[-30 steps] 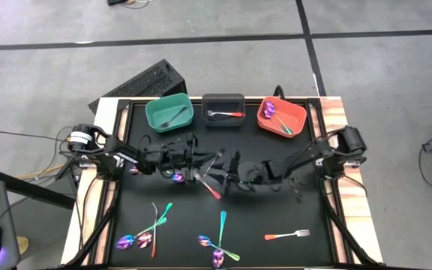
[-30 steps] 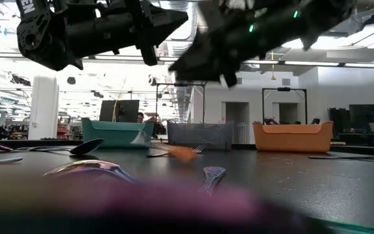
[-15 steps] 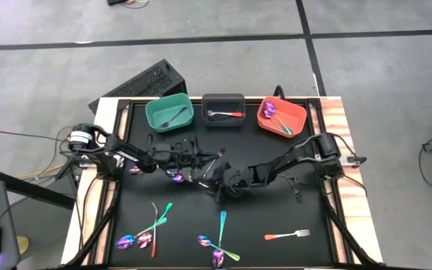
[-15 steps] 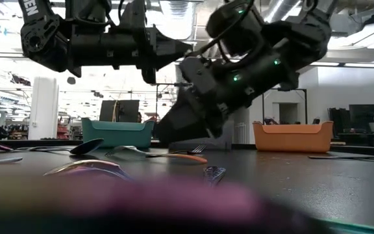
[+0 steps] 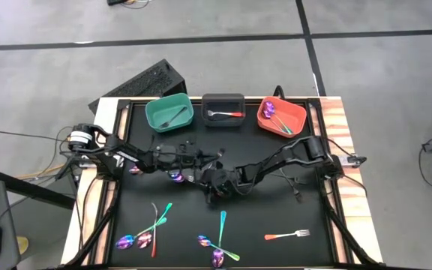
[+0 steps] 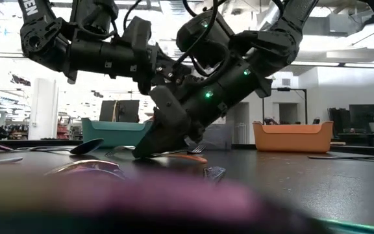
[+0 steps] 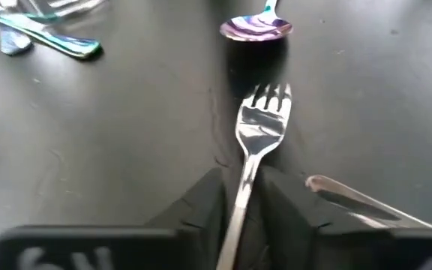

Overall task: Sort silverware by color (type)
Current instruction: Put the orange fork into the black bin

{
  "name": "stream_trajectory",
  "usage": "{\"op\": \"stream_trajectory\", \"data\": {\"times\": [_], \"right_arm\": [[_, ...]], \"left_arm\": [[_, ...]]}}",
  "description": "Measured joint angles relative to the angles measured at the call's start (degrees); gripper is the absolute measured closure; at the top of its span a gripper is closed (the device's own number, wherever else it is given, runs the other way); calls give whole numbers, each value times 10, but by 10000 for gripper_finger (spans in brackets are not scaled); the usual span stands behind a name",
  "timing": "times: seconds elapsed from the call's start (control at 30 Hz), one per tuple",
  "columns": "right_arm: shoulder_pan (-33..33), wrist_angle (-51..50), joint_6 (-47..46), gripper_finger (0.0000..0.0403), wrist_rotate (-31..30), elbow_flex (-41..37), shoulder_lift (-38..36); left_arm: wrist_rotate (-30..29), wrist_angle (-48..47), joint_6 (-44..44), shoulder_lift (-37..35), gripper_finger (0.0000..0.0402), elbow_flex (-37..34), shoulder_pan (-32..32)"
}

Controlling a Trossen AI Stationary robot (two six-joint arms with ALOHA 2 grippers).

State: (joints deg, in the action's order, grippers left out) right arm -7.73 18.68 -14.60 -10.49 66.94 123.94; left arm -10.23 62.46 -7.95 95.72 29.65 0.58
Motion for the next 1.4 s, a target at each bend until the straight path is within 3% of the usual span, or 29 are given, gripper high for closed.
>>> {"op": "stream_trajectory", "data": {"times": [0.17,0.47,0.67,0.8,0.97,1.13,1.4], "right_arm": [[0,-24,63,386,9,-1,-11],[-4,-118,107,394,14,-3,-60],[9,-281,128,396,-86,-4,-116],[29,-320,128,397,-128,-4,-149],[53,-302,192,397,-137,-4,-179],[92,-217,313,397,-194,-3,-192],[177,-110,480,397,-180,-3,-185]], "left_arm": [[-29,4,-10,0,401,0,0],[-41,84,53,0,401,-22,-19],[-170,193,104,0,401,-94,-46],[-219,241,90,-1,401,-147,-49],[-227,252,40,-1,401,-190,-49],[-228,252,27,-1,401,-206,-49],[-215,254,26,-1,401,-205,-52]]}}
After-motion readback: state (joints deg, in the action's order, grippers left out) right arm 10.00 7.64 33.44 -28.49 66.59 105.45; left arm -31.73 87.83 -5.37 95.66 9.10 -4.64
